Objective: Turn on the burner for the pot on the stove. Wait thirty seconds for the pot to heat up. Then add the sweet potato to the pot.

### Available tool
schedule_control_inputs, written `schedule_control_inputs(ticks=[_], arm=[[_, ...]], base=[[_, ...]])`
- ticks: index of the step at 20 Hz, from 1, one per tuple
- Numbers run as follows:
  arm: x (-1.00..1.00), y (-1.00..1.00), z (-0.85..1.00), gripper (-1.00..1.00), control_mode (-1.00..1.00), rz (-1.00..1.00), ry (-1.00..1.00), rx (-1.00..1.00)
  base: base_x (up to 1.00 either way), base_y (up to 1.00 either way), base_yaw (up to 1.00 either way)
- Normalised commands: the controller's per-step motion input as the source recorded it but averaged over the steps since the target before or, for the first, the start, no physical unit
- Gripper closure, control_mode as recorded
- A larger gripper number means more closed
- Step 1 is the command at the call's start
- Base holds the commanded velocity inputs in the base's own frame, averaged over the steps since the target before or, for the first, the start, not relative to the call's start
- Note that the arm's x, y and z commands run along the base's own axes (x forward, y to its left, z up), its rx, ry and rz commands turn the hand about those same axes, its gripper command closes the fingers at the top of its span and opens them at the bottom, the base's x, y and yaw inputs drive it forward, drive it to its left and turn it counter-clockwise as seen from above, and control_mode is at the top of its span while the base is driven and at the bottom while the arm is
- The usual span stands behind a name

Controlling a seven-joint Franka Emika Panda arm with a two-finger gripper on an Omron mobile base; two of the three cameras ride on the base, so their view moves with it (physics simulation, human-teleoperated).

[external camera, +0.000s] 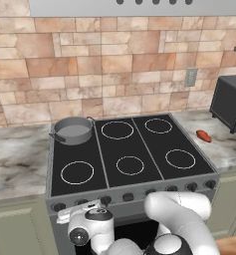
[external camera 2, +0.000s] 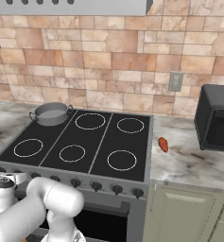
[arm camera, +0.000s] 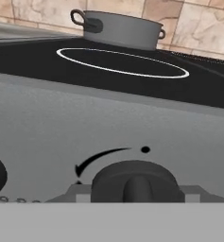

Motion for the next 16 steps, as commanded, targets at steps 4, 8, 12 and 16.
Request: schedule_control_inputs(ticks=[4, 8, 12, 16], arm=[[-0.03, 0.00, -0.18, 1.00, -1.00, 0.14, -0.01, -0.09], [0.00, 0.00, 0.00, 1.00, -1.00, 0.00, 0.00, 0.00], [-0.15, 0.05, -0.05, 1.00, -1.00, 0.11, -0.03, -0.05], [-0.46, 0.20, -0.30, 1.00, -1.00, 0.34, -0.07, -0.20]], base=[[0.00, 0.00, 0.00], [0.00, 0.00, 0.00], [0.00, 0.00, 0.00], [0.00, 0.00, 0.00]])
